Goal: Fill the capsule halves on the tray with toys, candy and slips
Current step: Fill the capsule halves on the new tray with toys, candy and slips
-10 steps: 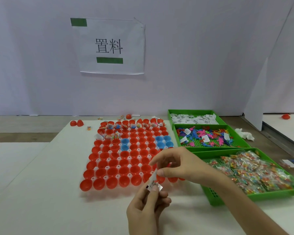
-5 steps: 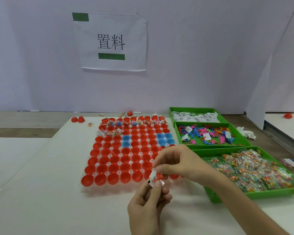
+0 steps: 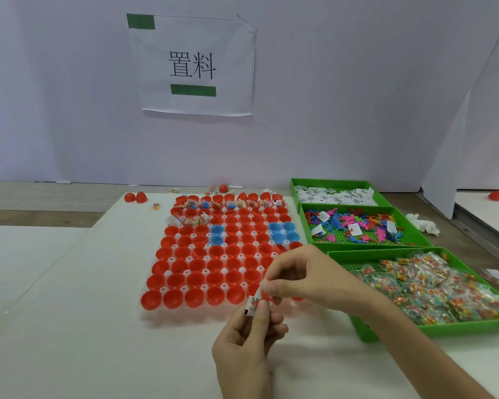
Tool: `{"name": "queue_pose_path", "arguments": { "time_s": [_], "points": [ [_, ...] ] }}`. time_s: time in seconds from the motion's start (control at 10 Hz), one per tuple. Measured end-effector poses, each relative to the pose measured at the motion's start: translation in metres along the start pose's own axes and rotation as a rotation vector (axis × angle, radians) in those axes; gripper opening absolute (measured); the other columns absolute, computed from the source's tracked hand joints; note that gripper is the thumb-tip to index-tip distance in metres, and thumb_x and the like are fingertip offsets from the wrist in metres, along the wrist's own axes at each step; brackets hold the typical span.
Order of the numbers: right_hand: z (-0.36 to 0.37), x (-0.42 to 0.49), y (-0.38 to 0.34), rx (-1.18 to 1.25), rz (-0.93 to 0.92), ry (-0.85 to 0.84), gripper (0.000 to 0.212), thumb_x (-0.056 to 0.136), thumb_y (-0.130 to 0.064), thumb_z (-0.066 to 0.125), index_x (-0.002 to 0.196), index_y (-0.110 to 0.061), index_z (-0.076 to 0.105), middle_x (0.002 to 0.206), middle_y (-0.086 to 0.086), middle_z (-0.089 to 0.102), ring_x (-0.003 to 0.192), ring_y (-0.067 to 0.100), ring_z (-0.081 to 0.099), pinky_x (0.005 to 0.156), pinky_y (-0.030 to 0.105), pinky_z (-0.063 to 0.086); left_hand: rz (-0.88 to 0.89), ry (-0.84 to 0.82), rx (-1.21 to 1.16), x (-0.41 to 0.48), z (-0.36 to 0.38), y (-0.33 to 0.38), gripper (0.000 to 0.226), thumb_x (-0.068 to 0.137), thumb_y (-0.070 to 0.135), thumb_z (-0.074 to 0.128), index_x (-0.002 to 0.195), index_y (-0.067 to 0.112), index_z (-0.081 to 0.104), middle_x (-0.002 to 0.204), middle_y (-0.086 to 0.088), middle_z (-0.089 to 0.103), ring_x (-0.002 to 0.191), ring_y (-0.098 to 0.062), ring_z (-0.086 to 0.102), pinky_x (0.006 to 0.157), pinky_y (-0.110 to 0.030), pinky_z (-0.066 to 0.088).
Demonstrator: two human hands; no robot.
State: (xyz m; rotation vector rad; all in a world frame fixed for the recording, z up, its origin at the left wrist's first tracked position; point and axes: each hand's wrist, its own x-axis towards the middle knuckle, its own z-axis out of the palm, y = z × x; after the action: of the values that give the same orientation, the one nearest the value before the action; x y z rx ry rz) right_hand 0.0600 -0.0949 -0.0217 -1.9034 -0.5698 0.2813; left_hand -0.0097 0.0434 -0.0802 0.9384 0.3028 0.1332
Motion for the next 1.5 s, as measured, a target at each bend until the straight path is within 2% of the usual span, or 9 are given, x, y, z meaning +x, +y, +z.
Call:
{"name": "queue_pose_path", "arguments": {
  "time_s": [0.3, 0.4, 0.8, 1.0, 1.1, 1.2, 1.3, 1.4, 1.5],
  "points": [
    [-0.023, 0.032, -0.011, -0.089, -0.06, 0.366, 0.013, 0.077, -0.034, 0.077, 0.082, -0.022, 0.079, 0.075, 0.0, 0.075, 0.07, 0.013, 0.072, 0.071, 0.017, 0.056, -0.016, -0.067, 0.044, -0.004, 0.003, 0.005, 0.022, 0.087, 0.005, 0.065, 0.08, 0.019, 0.081, 0.064, -0.015, 0.068, 0.054, -0.021, 0.065, 0.054, -0.022, 0.055],
    [-0.025, 0.064, -0.018, -0.2, -0.053, 0.385, 0.004, 0.084, -0.022, 0.078, 0.087, -0.019, 0.079, 0.075, -0.001, 0.076, 0.069, 0.014, 0.073, 0.073, 0.022, 0.059, -0.043, -0.095, 0.075, -0.005, 0.005, 0.007, 0.023, 0.089, 0.007, 0.064, 0.08, 0.019, 0.081, 0.066, -0.016, 0.069, 0.055, -0.022, 0.065, 0.054, -0.024, 0.055],
    [-0.055, 0.048, -0.027, -0.288, -0.014, 0.233, 0.006, 0.081, -0.031, 0.08, 0.083, -0.025, 0.08, 0.084, -0.005, 0.077, 0.081, 0.008, 0.073, 0.076, 0.016, 0.055, -0.073, -0.231, 0.116, -0.005, 0.003, 0.005, 0.025, 0.098, 0.006, 0.05, 0.096, 0.012, 0.074, 0.082, -0.015, 0.075, 0.06, -0.023, 0.07, 0.056, -0.024, 0.056],
    [-0.126, -0.032, -0.002, -0.471, 0.29, 0.151, 0.024, 0.076, -0.051, 0.072, 0.081, -0.029, 0.08, 0.083, 0.0, 0.075, 0.072, 0.02, 0.057, 0.071, 0.033, 0.044, -0.041, -0.349, 0.166, -0.009, 0.006, 0.002, 0.027, 0.098, -0.001, 0.048, 0.097, 0.011, 0.072, 0.07, -0.018, 0.072, 0.059, -0.022, 0.068, 0.057, -0.024, 0.056],
    [-0.133, -0.054, 0.008, -0.509, 0.429, 0.117, 0.028, 0.072, -0.058, 0.071, 0.08, -0.032, 0.08, 0.082, -0.002, 0.075, 0.059, 0.006, 0.053, 0.059, 0.018, 0.042, -0.031, -0.348, 0.172, -0.008, 0.007, 0.001, 0.027, 0.097, -0.003, 0.048, 0.096, 0.009, 0.072, 0.07, -0.018, 0.072, 0.058, -0.021, 0.068, 0.057, -0.023, 0.056],
    [-0.117, -0.055, 0.02, -0.557, 0.471, 0.029, 0.016, 0.078, -0.05, 0.076, 0.079, -0.034, 0.079, 0.083, -0.008, 0.076, 0.061, 0.0, 0.061, 0.061, 0.019, 0.051, -0.024, -0.335, 0.17, -0.009, 0.007, 0.0, 0.026, 0.097, -0.002, 0.048, 0.096, 0.009, 0.072, 0.07, -0.018, 0.072, 0.058, -0.021, 0.068, 0.056, -0.023, 0.055],
    [-0.104, -0.046, 0.035, -0.636, 0.433, 0.129, 0.01, 0.084, -0.032, 0.079, 0.075, -0.034, 0.077, 0.083, -0.006, 0.076, 0.076, 0.019, 0.072, 0.077, 0.042, 0.06, -0.027, -0.32, 0.167, -0.008, 0.007, 0.0, 0.027, 0.097, -0.003, 0.049, 0.093, 0.008, 0.073, 0.069, -0.02, 0.071, 0.057, -0.021, 0.067, 0.055, -0.024, 0.055],
    [-0.101, -0.045, 0.042, -0.708, 0.39, 0.157, 0.014, 0.084, -0.031, 0.079, 0.072, -0.039, 0.076, 0.081, -0.002, 0.075, 0.078, 0.021, 0.07, 0.078, 0.041, 0.058, -0.032, -0.306, 0.166, -0.007, 0.006, -0.001, 0.028, 0.096, -0.003, 0.049, 0.092, 0.009, 0.074, 0.069, -0.022, 0.07, 0.057, -0.023, 0.067, 0.055, -0.024, 0.055],
    [-0.096, -0.047, 0.043, -0.72, 0.373, 0.19, 0.017, 0.082, -0.029, 0.081, 0.07, -0.039, 0.074, 0.081, -0.008, 0.075, 0.076, 0.003, 0.068, 0.069, 0.021, 0.055, -0.039, -0.303, 0.175, -0.007, 0.006, -0.001, 0.028, 0.097, -0.002, 0.049, 0.091, 0.009, 0.074, 0.069, -0.022, 0.07, 0.057, -0.023, 0.067, 0.055, -0.024, 0.055]
  ]
}}
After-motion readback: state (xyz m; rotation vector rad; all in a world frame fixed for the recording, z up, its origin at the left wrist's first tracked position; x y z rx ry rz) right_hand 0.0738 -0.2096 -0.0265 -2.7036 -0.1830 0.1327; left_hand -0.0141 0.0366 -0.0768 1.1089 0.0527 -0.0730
